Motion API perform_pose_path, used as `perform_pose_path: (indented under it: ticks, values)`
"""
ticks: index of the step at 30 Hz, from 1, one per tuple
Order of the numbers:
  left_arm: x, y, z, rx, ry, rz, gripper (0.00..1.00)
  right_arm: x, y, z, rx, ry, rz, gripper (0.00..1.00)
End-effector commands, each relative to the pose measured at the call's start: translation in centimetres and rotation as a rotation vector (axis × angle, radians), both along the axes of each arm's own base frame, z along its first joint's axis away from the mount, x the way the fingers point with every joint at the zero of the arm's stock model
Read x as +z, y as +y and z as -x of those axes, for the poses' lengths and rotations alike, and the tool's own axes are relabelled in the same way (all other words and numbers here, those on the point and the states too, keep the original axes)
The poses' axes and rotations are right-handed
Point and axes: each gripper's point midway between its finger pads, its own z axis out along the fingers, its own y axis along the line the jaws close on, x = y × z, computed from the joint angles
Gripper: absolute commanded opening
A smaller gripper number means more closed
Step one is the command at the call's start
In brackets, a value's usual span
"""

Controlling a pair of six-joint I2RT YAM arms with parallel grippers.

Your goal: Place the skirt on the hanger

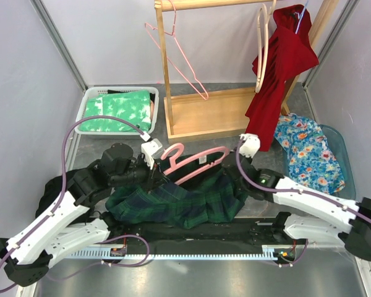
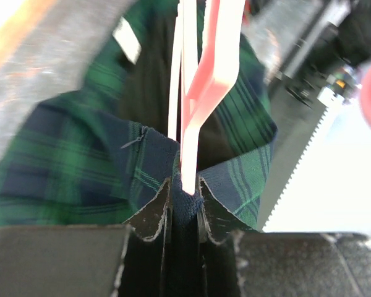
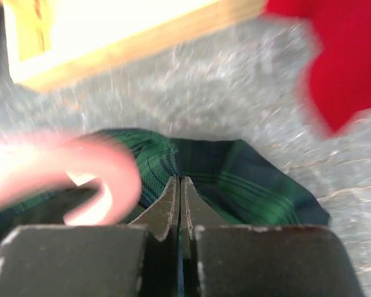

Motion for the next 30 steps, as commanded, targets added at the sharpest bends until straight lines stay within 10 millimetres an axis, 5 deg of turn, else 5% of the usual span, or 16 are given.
perform_pose_path:
  ticks: [1, 6, 13, 15, 22, 25, 30]
  values:
    - [0.6, -0.7, 1.8, -0.111, 0.006, 0.042, 0.02, 4.7, -3.5, -1.5, -0.128, -0.106, -0.009, 0.0]
    - [0.0, -0.7, 1.3, -0.093, 0.019, 0.017, 0.02, 7.1, -6.6, -1.8, -0.201, -0.144, -0.024, 0.0]
    - [-1.1, -1.4, 0.0, -0.066, 0.056, -0.036, 0.02, 10.9, -7.4, -1.1, -0.149, -0.202, -0.05, 0.0]
    - [-1.6, -1.9, -0.5, -0.06, 0.077, -0.058, 0.02, 12.2, -6.7, -0.8, -0.078, -0.219, -0.052, 0.0]
    - [2.9, -4.8, -4.0, -0.004, -0.021, 0.06, 0.02, 18.0, -1.4, 1.9, 0.344, -0.345, -0.167, 0.0]
    - [5.6, -6.6, -4.8, -0.021, -0.08, 0.158, 0.02, 19.5, 0.9, 3.8, 0.528, -0.382, -0.212, 0.0]
    - [7.0, -8.5, -5.8, -0.045, -0.13, 0.204, 0.02, 21.4, 2.7, 6.2, 0.701, -0.417, -0.269, 0.0]
